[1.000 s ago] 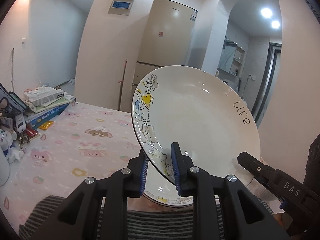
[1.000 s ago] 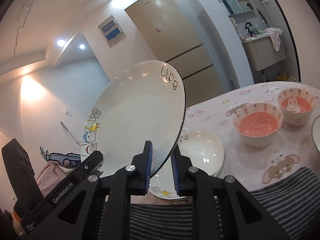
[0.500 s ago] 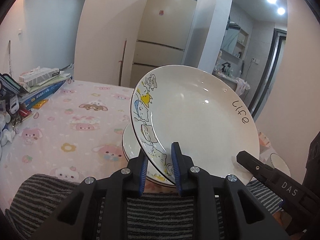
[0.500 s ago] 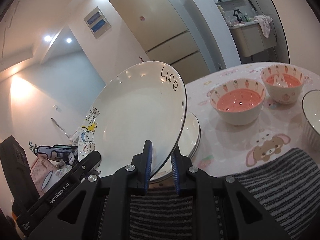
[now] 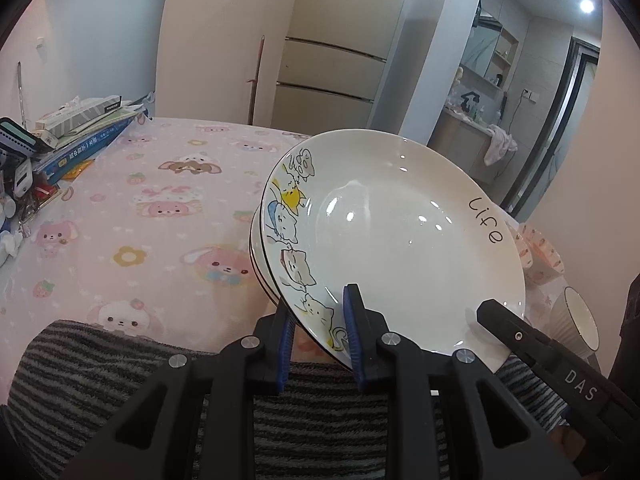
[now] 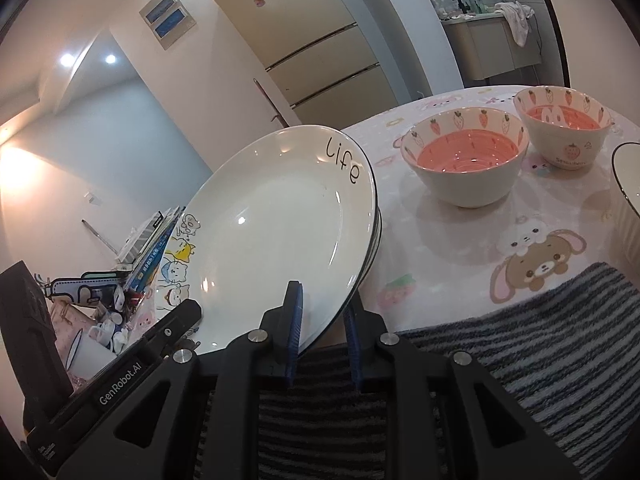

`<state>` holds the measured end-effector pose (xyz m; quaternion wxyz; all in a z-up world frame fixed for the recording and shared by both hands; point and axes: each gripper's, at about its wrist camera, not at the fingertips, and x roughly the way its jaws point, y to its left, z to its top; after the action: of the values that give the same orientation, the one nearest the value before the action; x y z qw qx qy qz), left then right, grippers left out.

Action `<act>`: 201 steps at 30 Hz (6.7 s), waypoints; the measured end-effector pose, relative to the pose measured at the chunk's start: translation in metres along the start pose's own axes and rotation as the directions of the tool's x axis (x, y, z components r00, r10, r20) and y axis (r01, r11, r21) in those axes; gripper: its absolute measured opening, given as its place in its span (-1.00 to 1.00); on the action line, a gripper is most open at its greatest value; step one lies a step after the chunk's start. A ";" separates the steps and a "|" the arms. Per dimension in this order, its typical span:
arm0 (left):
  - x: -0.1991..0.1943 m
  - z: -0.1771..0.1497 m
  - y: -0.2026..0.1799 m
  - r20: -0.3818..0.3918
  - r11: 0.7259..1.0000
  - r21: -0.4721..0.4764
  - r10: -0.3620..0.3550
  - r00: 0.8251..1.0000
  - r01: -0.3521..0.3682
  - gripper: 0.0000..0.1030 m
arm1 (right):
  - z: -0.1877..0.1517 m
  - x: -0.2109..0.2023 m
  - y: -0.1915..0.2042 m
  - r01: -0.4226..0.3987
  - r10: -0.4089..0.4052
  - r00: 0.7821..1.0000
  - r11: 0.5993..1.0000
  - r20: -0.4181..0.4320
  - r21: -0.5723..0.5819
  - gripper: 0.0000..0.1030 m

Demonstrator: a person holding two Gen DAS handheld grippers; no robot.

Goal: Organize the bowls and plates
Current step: 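Lower the held plate flat onto the plate stack and open the left gripper, then withdraw the left gripper up and away from the plate stack, then move the left gripper toward the pink bunny bowls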

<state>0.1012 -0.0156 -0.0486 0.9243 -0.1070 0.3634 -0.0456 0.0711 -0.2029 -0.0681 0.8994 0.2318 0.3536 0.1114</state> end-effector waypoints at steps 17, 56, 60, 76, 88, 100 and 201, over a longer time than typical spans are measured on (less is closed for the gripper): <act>0.005 -0.002 -0.003 -0.041 1.000 0.010 -0.006 0.999 0.006 -0.43 | -0.003 0.009 0.000 0.047 -0.047 0.998 0.999 -0.035 -0.005 -0.52; 0.020 0.019 0.004 -0.183 0.997 -0.018 0.066 0.981 -0.070 -0.15 | 0.016 0.041 0.021 0.132 -0.126 0.968 0.991 -0.216 0.016 -0.38; 0.015 0.018 0.003 -0.173 0.999 -0.020 0.040 0.984 -0.044 -0.03 | 0.018 0.036 0.018 0.139 -0.134 0.972 0.990 -0.193 0.013 -0.38; -0.023 0.024 -0.005 0.028 0.995 0.073 0.067 0.997 -0.069 -0.27 | 0.026 0.024 0.008 0.152 -0.152 0.980 0.988 -0.132 -0.012 -0.89; -0.075 0.027 -0.029 0.274 0.981 0.158 0.070 0.959 -0.117 -0.13 | 0.043 -0.028 0.016 0.205 -0.196 0.977 0.973 0.088 -0.104 -0.85; -0.102 0.028 -0.045 0.385 0.980 0.175 0.018 0.923 -0.092 0.70 | 0.039 -0.093 0.031 0.223 -0.127 0.900 0.956 0.416 -0.190 0.60; 0.062 0.093 -0.282 -0.075 0.880 0.418 -0.215 0.974 0.226 0.47 | 0.186 -0.087 -0.262 -0.229 0.222 0.931 0.973 0.290 -0.009 -0.55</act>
<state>0.2076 -0.2842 0.0417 0.9093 0.0564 0.3423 -0.2297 0.1453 -0.5250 -0.0272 0.9196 0.2958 0.1908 0.1745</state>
